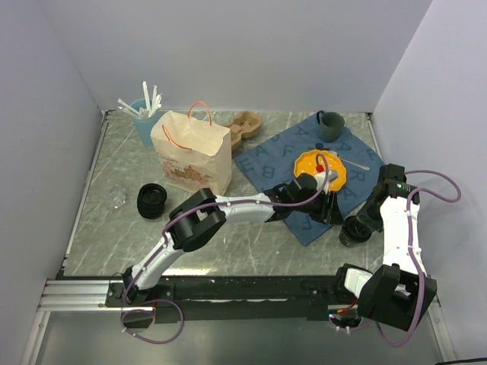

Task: Pack the takeout coffee

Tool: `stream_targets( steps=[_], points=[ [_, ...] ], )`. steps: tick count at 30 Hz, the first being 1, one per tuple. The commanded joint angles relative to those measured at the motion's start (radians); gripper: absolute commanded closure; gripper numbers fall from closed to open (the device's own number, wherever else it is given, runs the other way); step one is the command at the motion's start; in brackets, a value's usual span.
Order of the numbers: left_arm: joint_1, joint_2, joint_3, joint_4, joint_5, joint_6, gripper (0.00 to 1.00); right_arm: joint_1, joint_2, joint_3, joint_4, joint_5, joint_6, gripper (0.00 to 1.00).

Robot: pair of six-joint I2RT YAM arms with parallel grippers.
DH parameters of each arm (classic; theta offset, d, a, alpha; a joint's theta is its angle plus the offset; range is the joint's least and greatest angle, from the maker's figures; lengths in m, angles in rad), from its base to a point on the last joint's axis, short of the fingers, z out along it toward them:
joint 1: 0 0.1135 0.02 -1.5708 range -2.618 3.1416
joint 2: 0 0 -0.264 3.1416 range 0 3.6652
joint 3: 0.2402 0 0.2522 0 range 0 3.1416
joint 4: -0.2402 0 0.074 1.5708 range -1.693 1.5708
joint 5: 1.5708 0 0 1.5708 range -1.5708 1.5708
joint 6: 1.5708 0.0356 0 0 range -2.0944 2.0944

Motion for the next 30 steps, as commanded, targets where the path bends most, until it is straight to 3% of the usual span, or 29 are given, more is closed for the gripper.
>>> stream_targets(
  steps=[1,15,30],
  points=[
    [-0.004,0.012,0.043,0.032,-0.044,0.013,0.54,-0.014,0.001,-0.027,0.04,0.004,-0.005,0.82],
    [-0.003,0.056,0.073,-0.015,-0.08,0.018,0.56,-0.02,0.029,-0.039,0.053,-0.012,-0.01,0.84],
    [-0.038,0.087,0.093,-0.118,-0.133,0.044,0.9,-0.034,0.062,-0.044,0.056,-0.021,-0.015,0.85]
  ],
)
